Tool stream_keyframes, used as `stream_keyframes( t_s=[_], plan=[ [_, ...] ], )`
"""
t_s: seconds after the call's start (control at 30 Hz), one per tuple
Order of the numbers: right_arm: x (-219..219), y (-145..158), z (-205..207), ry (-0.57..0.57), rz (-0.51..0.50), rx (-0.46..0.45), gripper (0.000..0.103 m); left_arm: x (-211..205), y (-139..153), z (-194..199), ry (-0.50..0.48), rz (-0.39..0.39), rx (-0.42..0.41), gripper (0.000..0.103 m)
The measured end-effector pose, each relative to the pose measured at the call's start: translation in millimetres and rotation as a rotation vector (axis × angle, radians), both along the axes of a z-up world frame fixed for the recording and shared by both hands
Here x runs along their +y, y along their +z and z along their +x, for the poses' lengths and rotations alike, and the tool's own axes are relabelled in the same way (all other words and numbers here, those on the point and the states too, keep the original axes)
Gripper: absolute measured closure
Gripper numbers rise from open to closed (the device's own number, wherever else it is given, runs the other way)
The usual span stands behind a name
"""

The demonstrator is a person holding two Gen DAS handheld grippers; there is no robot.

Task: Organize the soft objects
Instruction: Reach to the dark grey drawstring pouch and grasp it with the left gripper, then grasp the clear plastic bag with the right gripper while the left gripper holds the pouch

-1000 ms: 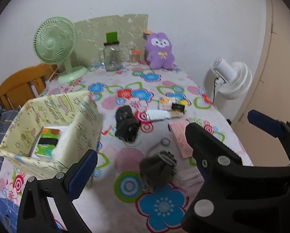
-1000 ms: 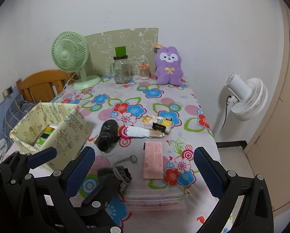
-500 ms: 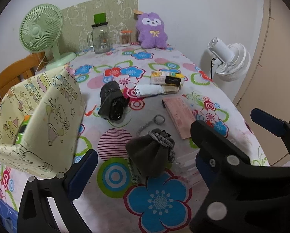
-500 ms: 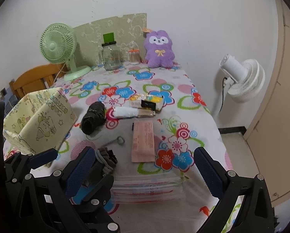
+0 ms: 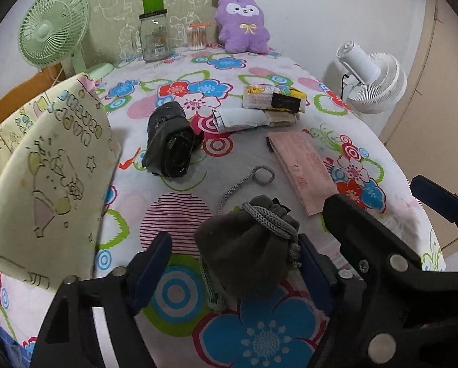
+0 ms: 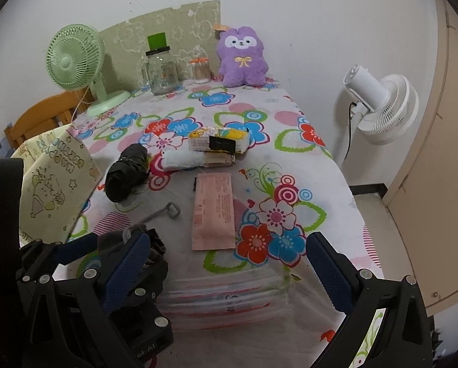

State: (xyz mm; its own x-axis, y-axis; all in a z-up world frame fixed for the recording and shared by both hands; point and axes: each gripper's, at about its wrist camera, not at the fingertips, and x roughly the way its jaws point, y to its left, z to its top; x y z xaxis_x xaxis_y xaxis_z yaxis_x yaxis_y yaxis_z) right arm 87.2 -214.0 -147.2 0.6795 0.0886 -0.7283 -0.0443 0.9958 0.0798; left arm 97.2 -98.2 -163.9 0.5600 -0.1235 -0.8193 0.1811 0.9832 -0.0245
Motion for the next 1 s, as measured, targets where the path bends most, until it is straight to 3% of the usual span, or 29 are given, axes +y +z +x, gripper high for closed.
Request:
stream_keyframes(
  t_s=[0.1, 0.67, 1.0],
  plan=[
    [1, -2, 3, -0.002, -0.005, 0.007, 0.0, 1, -1, 2, 0.014, 0.009, 0.001, 0.044],
    [9, 9, -14, -0.033, -0.011, -0.008, 0.0, 10, 9, -15, 0.004, -0.025, -0.015, 0.05],
    [0, -5, -27, -0.113, 0.039, 0.087, 0.003, 9, 6, -24, -0.024, -0.011, -0.018, 0.05]
  ],
)
